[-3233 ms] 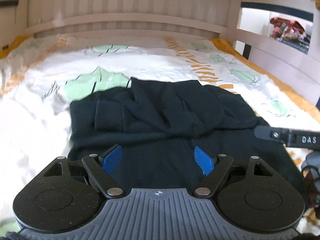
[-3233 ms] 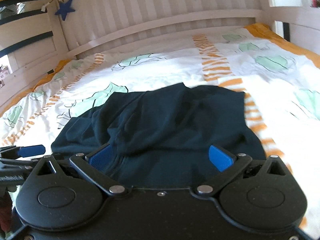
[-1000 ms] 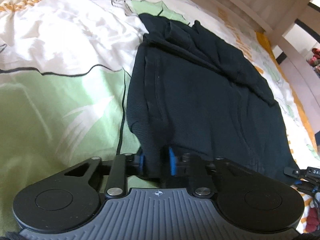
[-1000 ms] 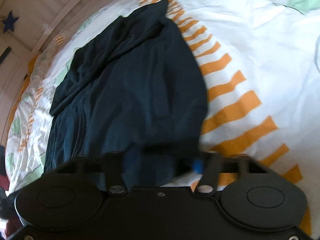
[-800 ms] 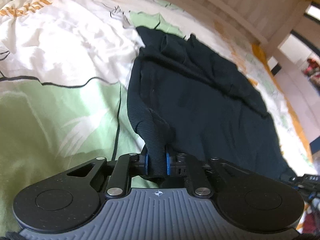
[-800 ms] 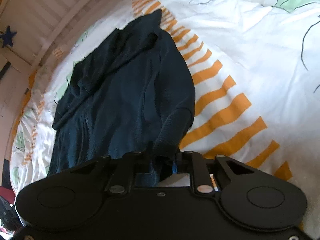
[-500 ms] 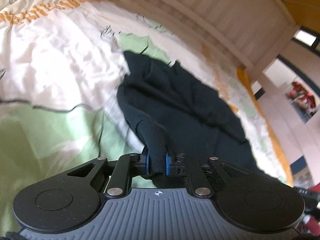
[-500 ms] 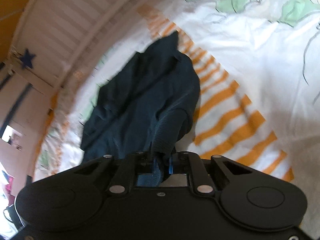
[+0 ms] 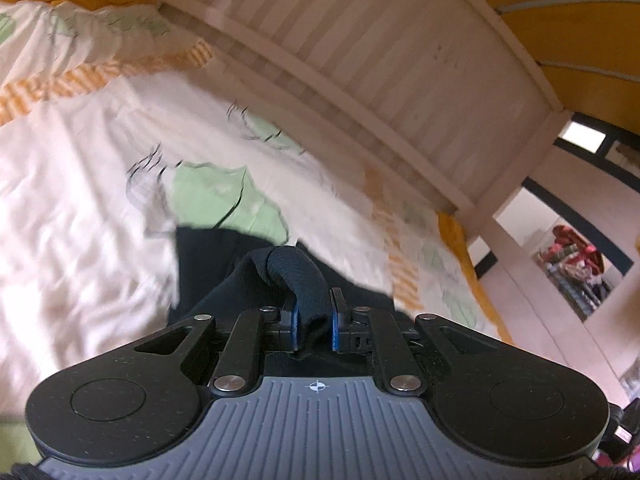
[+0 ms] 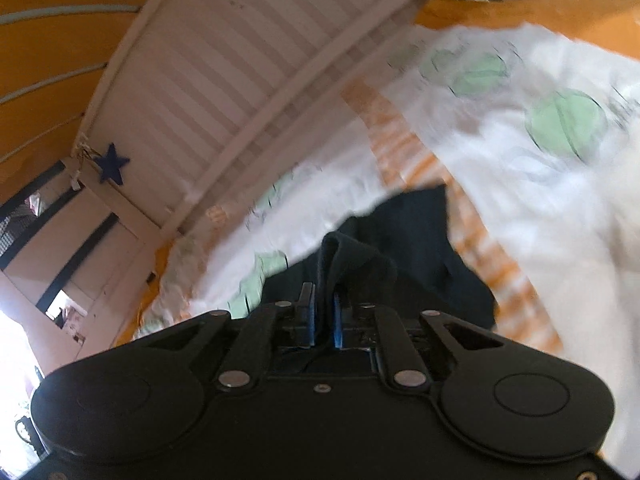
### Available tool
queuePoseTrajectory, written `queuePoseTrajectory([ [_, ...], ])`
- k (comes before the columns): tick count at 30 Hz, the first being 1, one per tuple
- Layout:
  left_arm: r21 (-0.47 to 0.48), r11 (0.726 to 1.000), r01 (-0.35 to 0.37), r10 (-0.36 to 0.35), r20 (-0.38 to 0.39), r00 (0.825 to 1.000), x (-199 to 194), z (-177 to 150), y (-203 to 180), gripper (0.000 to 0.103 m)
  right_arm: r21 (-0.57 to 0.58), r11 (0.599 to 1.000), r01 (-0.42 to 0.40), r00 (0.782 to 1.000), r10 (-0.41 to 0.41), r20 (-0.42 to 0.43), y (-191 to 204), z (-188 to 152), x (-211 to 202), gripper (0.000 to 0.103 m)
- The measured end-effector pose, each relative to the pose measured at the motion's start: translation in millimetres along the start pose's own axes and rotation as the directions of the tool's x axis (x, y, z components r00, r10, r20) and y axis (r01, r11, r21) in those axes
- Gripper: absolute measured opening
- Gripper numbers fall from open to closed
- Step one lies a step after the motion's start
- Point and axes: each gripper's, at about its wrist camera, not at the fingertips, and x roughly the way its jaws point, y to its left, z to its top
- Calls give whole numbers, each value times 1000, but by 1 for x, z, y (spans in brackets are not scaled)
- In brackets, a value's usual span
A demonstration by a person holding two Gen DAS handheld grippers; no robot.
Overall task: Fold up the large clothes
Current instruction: 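Lift the held edge with the left gripper and fold it over the hoodie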
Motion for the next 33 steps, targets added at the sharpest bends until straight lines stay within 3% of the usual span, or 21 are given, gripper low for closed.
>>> queuePoseTrajectory([
  [8,-33,998,-62,62,-7,998,84,30,15,13,-14,999,34,999,-34,17,-15,47,104,14],
  [13,-61,982,-180,175,-78,982,142,31,43,18,-13,992,125,992,-126,-17,-34,62,166,14],
  [16,-79,980,-182,174,-96,980,160,26,57,20,-37,983,181,982,-183,-45,-46,56,190,19],
  [18,-55,983,-175,170,-88,981,162,28,56,23,-59,979,194,979,-197,-51,-50,52,196,23],
  [20,-14,984,-177,176,-49,983,157,31,50,30,-70,979,193,980,-195,-32,-50,49,191,37],
  [22,22,982,-188,188,-7,982,152,39,44,40,-91,976,197,980,-197,13,-47,48,182,73],
  [27,130,965,-229,222,66,973,133,49,18,54,-171,965,197,980,-189,64,-33,48,160,76],
  [28,168,958,-233,225,65,972,131,47,11,59,-199,960,195,980,-185,69,-27,45,155,76],
  [33,347,904,-252,259,27,966,132,20,-23,63,-361,913,192,981,-187,49,10,18,150,76],
])
